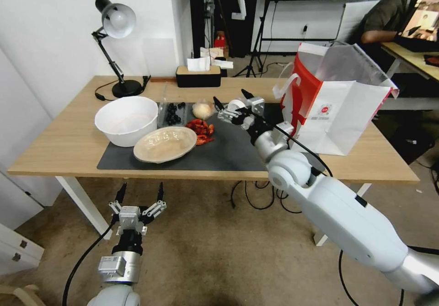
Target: Pick up the trash from the table and place it into the takeout bag.
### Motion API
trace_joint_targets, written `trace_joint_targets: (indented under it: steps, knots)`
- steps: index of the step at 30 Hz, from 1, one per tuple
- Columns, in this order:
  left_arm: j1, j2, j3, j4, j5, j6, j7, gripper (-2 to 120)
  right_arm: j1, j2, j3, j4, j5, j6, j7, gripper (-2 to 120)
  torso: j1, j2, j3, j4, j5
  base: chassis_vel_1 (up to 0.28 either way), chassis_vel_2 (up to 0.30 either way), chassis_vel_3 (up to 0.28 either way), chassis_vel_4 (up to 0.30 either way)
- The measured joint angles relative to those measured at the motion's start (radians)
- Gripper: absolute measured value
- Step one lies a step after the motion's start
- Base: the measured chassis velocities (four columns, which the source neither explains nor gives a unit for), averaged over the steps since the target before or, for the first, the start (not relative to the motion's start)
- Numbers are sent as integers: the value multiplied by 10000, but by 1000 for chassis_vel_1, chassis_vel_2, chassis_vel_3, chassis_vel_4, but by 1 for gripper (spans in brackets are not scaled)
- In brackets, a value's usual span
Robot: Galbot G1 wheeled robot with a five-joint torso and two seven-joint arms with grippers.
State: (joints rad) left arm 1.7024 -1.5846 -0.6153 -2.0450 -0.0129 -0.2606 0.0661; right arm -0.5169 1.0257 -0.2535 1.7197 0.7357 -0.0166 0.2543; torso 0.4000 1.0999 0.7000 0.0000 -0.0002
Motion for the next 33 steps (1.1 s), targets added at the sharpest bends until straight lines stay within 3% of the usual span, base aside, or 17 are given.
trace_joint_targets:
  steps: [8, 12, 33]
  knots:
    - [-108, -1, 67, 116, 1, 64, 2, 100, 506, 301, -63, -837, -83, -1963, 420, 100, 0, 0, 0, 0, 3, 0, 0, 0, 0]
    - [-111, 17, 69, 131, 3, 73, 2, 100, 698, 380, -106, -1278, -279, -2402, 431, 100, 1, 0, 0, -1, 2, 0, 0, 0, 0]
    - [-90, 41, 72, 118, 6, 92, -1, 100, 2093, 987, -813, -3654, -563, -2529, -434, 100, -2, 2, -1, 2, 2, 0, 0, 0, 0]
